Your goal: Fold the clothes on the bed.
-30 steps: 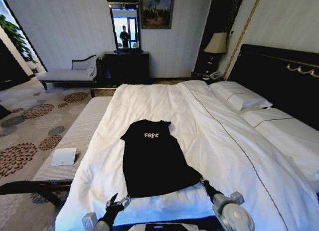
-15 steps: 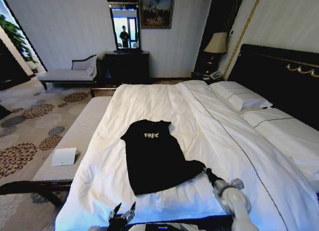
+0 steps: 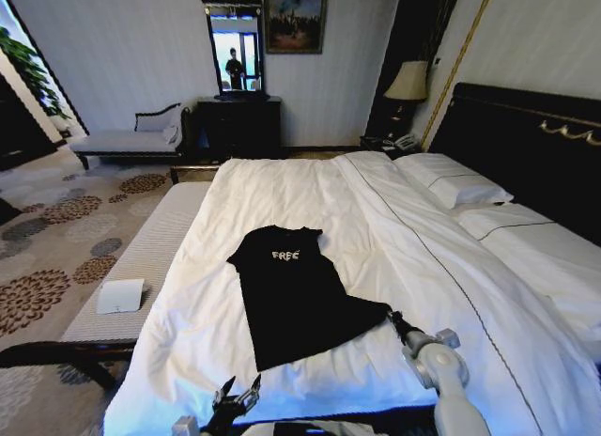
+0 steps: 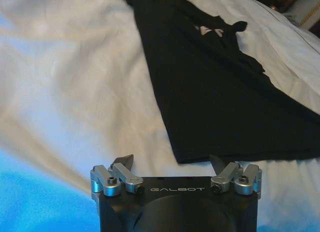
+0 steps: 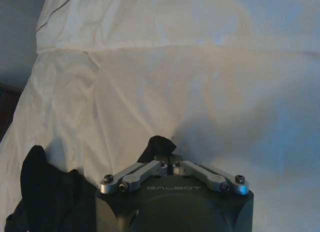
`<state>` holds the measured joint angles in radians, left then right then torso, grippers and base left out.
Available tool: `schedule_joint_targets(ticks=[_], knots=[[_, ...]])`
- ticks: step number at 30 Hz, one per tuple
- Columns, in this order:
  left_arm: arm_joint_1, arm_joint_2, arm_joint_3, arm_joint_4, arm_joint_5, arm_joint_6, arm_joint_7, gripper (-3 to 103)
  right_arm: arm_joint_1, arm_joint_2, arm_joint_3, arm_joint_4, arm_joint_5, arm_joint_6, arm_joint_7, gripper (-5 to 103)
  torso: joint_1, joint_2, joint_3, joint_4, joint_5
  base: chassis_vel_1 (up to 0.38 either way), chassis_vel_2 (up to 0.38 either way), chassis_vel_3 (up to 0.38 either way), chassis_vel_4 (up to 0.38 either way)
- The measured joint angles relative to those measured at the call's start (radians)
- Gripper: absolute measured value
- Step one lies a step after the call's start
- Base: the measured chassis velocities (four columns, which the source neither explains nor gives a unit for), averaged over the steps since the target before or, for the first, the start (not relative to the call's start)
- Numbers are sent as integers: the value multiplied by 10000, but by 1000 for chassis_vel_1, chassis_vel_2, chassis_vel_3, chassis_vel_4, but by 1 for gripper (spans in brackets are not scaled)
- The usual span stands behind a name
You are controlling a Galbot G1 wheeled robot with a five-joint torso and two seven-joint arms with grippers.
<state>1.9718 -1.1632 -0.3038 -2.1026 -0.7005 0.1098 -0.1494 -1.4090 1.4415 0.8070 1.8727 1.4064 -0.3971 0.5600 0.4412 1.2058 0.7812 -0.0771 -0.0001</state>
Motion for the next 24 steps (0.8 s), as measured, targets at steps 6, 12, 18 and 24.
schedule_joint_targets(ticks=[6, 12, 18, 24], knots=[[-639, -268, 60, 430, -1491, 187, 171, 72, -18, 54, -161, -16, -165, -39, -33, 0, 1, -1, 0, 0, 0, 0, 0, 0, 0], [-1108, -500, 226, 775, -2120, 447, 242, 72, -51, 13, -147, 50, -183, -76, -34, 0, 0, 0, 0, 0, 1, 0, 0, 0, 0], [-1760, -564, 312, 1325, -2057, 587, 245, 68, -137, -73, -52, 181, -133, -103, -30, 0, 0, 0, 0, 0, 1, 0, 0, 0, 0], [-2114, -581, 341, 1516, -1951, 622, 230, 58, -202, -93, 7, 293, -92, -117, -23, 0, 0, 0, 0, 0, 1, 0, 0, 0, 0]])
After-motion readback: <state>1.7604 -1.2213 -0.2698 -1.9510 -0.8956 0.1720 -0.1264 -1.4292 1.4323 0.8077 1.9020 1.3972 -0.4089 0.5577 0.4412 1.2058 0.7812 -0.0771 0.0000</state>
